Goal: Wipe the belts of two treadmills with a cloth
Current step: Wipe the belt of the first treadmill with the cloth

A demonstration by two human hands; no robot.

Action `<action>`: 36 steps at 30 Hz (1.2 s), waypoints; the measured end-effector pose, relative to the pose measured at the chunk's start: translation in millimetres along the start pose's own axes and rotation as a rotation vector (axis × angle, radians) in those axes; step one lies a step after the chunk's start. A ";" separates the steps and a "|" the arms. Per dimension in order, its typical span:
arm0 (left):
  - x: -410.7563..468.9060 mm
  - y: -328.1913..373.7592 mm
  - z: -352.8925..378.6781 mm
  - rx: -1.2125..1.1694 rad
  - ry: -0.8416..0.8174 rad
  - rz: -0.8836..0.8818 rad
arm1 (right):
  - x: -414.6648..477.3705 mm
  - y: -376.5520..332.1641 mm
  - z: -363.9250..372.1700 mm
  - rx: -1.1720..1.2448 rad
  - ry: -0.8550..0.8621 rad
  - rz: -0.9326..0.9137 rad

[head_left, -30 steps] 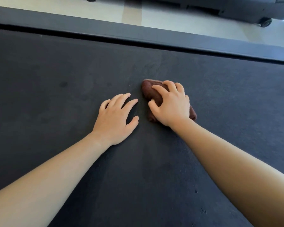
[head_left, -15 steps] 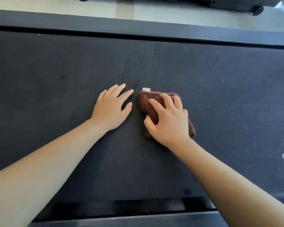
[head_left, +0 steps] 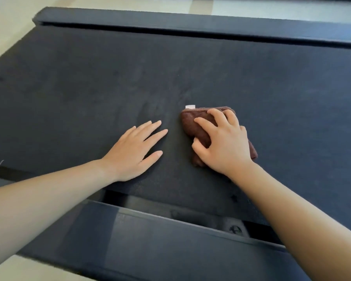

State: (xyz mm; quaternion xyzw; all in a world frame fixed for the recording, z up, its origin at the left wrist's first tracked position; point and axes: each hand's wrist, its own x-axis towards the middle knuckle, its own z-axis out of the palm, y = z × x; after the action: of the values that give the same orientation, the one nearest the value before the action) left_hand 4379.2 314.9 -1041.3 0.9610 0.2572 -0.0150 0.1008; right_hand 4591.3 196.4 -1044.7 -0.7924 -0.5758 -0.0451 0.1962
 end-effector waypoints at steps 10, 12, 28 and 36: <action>12.8 0.0 12.5 -0.048 0.128 0.012 | -60.2 -21.1 -18.9 -0.042 -0.032 0.062; 12.9 -1.6 14.7 -0.041 0.125 0.025 | -77.6 -24.5 -25.1 -0.051 -0.021 0.090; 11.8 -3.5 16.2 -0.042 0.108 0.065 | -41.5 -54.3 -9.3 -0.107 -0.018 0.353; 11.1 -3.5 15.2 -0.041 0.110 0.065 | -78.6 -85.9 -12.1 -0.074 -0.045 0.252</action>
State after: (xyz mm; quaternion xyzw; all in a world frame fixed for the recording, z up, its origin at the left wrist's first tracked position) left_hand 4387.4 320.2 -1057.7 0.9659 0.2314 0.0464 0.1064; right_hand 4487.2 144.0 -1034.8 -0.8661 -0.4737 -0.0234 0.1579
